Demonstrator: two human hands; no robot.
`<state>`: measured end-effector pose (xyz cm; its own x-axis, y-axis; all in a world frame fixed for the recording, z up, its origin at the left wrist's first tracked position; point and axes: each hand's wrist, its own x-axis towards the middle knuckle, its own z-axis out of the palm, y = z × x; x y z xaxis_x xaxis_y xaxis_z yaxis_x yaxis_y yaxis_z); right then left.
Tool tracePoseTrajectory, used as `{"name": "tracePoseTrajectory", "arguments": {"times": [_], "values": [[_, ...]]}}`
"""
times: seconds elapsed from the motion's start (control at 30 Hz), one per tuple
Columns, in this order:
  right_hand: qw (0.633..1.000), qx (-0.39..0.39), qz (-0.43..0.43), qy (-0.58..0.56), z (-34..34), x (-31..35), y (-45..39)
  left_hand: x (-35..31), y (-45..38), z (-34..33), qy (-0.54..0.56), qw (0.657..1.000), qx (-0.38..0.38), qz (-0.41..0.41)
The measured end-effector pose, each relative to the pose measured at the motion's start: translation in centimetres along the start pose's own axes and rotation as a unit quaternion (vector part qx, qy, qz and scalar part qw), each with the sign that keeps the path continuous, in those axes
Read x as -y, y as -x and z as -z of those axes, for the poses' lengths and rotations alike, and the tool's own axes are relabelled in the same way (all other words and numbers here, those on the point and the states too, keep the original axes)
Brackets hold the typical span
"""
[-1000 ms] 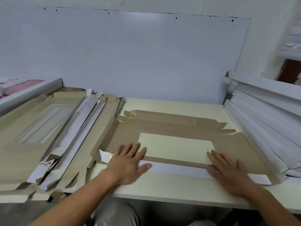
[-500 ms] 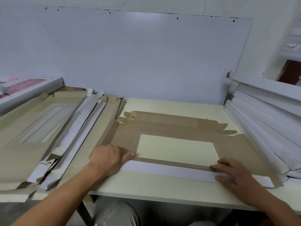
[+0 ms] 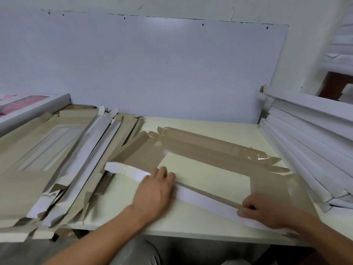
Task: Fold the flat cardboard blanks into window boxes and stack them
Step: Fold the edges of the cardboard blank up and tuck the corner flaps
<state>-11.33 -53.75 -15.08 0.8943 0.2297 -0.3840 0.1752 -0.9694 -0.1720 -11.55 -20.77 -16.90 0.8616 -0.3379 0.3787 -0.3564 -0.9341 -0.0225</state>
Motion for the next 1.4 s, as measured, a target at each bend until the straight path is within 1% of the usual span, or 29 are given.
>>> {"name": "tracePoseTrajectory", "arguments": {"times": [0.1, 0.17, 0.2, 0.27, 0.3, 0.33, 0.4, 0.43, 0.47, 0.5, 0.53, 0.57, 0.6, 0.63, 0.67, 0.7, 0.73, 0.77, 0.8, 0.83, 0.87, 0.9, 0.93, 1.0, 1.07, 1.17, 1.23, 1.33, 1.4], "values": [[0.996, -0.010, -0.007, -0.085, 0.0, 1.7, -1.5, -4.1, 1.4, 0.9, 0.117, 0.986, 0.080, -0.093], [0.987, -0.012, -0.013, -0.161, -0.1, 3.3, -2.4, -6.3, 2.4, 1.8, 0.150, 0.967, 0.130, -0.162], [0.981, -0.013, -0.016, -0.194, -0.2, 4.2, -2.9, -7.2, 2.9, 1.9, 0.136, 0.962, 0.135, -0.194], [0.962, -0.012, -0.038, -0.272, -0.4, 6.2, -3.7, -8.7, 3.9, 1.6, 0.069, 0.964, 0.074, -0.247], [0.941, -0.007, -0.058, -0.334, -0.6, 7.2, -4.1, -9.2, 4.5, 1.6, 0.050, 0.964, 0.058, -0.256], [0.911, -0.001, -0.078, -0.406, -0.7, 8.2, -4.5, -9.5, 4.9, 1.5, 0.045, 0.966, 0.042, -0.253], [0.839, 0.011, -0.102, -0.534, -1.0, 10.2, -5.1, -9.5, 5.3, 1.0, 0.029, 0.969, -0.006, -0.246], [0.809, 0.015, -0.104, -0.579, -0.9, 11.1, -5.5, -9.0, 5.4, 1.1, 0.016, 0.971, -0.022, -0.236], [0.786, 0.017, -0.099, -0.611, -0.9, 11.8, -5.7, -8.4, 5.4, 1.0, 0.011, 0.972, -0.031, -0.233], [0.772, 0.023, -0.089, -0.629, -0.7, 12.4, -6.0, -7.6, 5.4, 1.2, 0.025, 0.971, -0.021, -0.238], [0.772, 0.034, -0.070, -0.631, -0.5, 12.7, -6.1, -6.5, 5.5, 1.2, 0.028, 0.970, -0.008, -0.242], [0.793, 0.045, -0.041, -0.606, 0.0, 12.7, -6.3, -5.4, 5.6, 1.2, 0.034, 0.969, 0.012, -0.243], [0.833, 0.046, -0.007, -0.552, 0.4, 12.2, -6.3, -4.1, 5.6, 1.4, 0.028, 0.969, 0.042, -0.243], [0.877, 0.034, 0.028, -0.478, 1.0, 11.3, -6.3, -2.8, 5.5, 1.9, 0.070, 0.970, 0.083, -0.216], [0.916, 0.011, 0.061, -0.396, 1.7, 9.9, -6.2, -1.3, 5.3, 2.3, 0.152, 0.966, 0.115, -0.173], [0.946, -0.019, 0.090, -0.310, 2.5, 8.3, -6.1, 0.5, 5.3, 2.2, 0.202, 0.960, 0.107, -0.163], [0.968, -0.046, 0.115, -0.218, 3.5, 6.4, -5.9, 2.0, 5.3, 2.2, 0.237, 0.948, 0.139, -0.162], [0.984, -0.066, 0.125, -0.113, 4.4, 4.6, -5.7, 3.3, 5.2, 2.4, 0.264, 0.937, 0.155, -0.166], [0.991, -0.075, 0.115, -0.002, 5.2, 2.6, -5.5, 4.3, 5.1, 2.6, 0.270, 0.936, 0.169, -0.154], [0.988, -0.071, 0.092, 0.101, 5.8, 0.7, -5.3, 5.2, 5.0, 2.8, 0.297, 0.933, 0.171, -0.111], [0.978, -0.059, 0.070, 0.187, 6.2, -1.2, -5.0, 5.9, 4.9, 3.1, 0.322, 0.927, 0.177, -0.074], [0.965, -0.039, 0.051, 0.253, 6.5, -2.7, -4.7, 6.7, 4.8, 2.9, 0.332, 0.924, 0.178, -0.067], [0.955, -0.021, 0.036, 0.294, 6.5, -3.9, -4.4, 7.3, 4.5, 2.8, 0.325, 0.922, 0.193, -0.082], [0.943, -0.008, 0.032, 0.333, 6.2, -5.1, -3.8, 8.7, 3.9, 2.4, 0.284, 0.925, 0.222, -0.116], [0.935, -0.027, 0.061, 0.349, 5.4, -5.4, -3.7, 9.8, 3.4, 2.6, 0.252, 0.928, 0.244, -0.124], [0.925, -0.070, 0.111, 0.355, 4.3, -4.9, -3.9, 10.8, 2.1, 2.8, 0.172, 0.941, 0.251, -0.149], [0.924, -0.085, 0.128, 0.350, 4.0, -4.2, -3.9, 11.1, 1.2, 3.6, 0.114, 0.949, 0.261, -0.133], [0.942, -0.087, 0.121, 0.301, 3.7, -2.4, -3.2, 11.1, 0.4, 5.1, 0.057, 0.954, 0.281, -0.090], [0.952, -0.082, 0.120, 0.270, 3.4, -1.1, -2.9, 10.7, 0.4, 6.0, 0.027, 0.962, 0.265, -0.062]]}}
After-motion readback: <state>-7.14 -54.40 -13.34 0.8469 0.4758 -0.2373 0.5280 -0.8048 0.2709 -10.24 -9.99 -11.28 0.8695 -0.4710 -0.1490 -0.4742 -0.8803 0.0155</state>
